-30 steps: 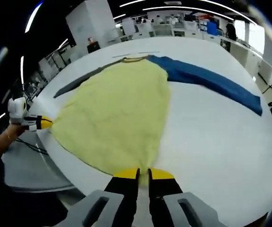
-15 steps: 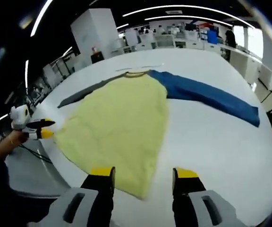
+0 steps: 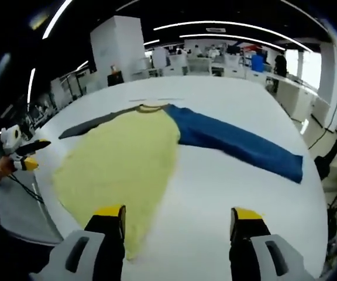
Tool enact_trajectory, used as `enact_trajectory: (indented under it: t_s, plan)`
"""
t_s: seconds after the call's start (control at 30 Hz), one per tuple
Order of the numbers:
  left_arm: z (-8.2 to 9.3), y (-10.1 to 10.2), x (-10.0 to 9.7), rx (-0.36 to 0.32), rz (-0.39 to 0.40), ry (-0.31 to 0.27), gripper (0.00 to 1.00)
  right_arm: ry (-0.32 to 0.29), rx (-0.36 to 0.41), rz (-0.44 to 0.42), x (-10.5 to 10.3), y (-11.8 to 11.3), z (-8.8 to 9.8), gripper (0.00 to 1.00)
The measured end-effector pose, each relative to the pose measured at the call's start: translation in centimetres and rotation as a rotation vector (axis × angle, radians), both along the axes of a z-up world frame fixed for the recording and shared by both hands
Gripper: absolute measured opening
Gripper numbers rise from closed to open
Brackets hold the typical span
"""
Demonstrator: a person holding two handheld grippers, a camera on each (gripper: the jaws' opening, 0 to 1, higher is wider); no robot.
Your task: Fold the garment on the visible template until the final outline fits inside the template.
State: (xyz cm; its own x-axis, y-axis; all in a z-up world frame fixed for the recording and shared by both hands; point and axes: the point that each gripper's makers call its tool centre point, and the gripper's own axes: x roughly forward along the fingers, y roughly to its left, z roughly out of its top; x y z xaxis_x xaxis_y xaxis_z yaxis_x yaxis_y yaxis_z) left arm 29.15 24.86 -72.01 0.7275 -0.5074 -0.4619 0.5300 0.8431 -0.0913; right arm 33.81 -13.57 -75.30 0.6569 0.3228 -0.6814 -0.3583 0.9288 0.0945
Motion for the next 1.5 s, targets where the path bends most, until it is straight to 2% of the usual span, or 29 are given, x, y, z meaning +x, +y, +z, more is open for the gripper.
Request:
enact_trajectory:
  t_s: [0.07, 0.17, 0.3, 0.33, 0.53, 0.77, 0.9, 1.1, 1.2, 1.27, 1.3, 1.37, 1.5]
  plan:
    - [0.1, -0.1, 0.0, -0.004, -0.008, -0.004, 0.9, -0.02, -0.008, -0.019, 0.9, -1.3, 0.2, 0.73]
    - [0.3, -0.4, 0.1, -0.006, -0.019, -0.012, 0.95, -0.015, 0.003, -0.068, 2.0, -2.9, 0.3, 0.76]
    - [0.7, -0.7, 0.4, -0.018, -0.021, -0.029, 0.99, -0.035, 0.011, -0.152, 4.2, -6.1, 0.4, 0.72]
    - [0.8, -0.7, 0.4, -0.019, -0.022, -0.03, 0.99, -0.034, 0.009, -0.16, 4.5, -6.7, 0.3, 0.72]
    - [0.8, -0.9, 0.5, -0.016, -0.026, -0.031, 0.99, -0.118, 0.034, -0.256, 8.0, -10.9, 0.7, 0.65]
    - [0.5, -0.7, 0.4, -0.016, -0.014, -0.019, 0.99, -0.139, 0.026, -0.349, 10.2, -14.0, 0.6, 0.58]
    - [0.5, -0.7, 0.5, -0.016, -0.006, -0.019, 0.99, -0.126, -0.005, -0.379, 10.3, -14.4, 0.2, 0.54]
    - [0.6, -0.9, 0.7, -0.02, 0.001, -0.02, 0.99, -0.096, -0.033, -0.443, 10.0, -15.4, -0.9, 0.43]
    - [0.6, -0.8, 0.8, -0.027, 0.003, -0.021, 0.99, -0.089, -0.017, -0.477, 9.9, -15.6, -1.1, 0.38]
    - [0.7, -0.8, 0.9, -0.034, 0.007, -0.025, 0.99, -0.075, -0.054, -0.48, 9.7, -16.0, -1.5, 0.35]
    - [0.7, -0.6, 0.9, -0.026, 0.012, -0.025, 0.99, -0.052, -0.051, -0.498, 9.4, -16.1, -1.8, 0.32]
    - [0.5, -0.3, 1.0, 0.023, 0.01, -0.027, 0.97, -0.044, -0.041, -0.515, 9.4, -16.2, -2.0, 0.29]
    - [0.9, -0.4, 1.3, 0.034, 0.011, -0.044, 0.95, -0.026, -0.05, -0.533, 9.1, -16.5, -2.3, 0.24]
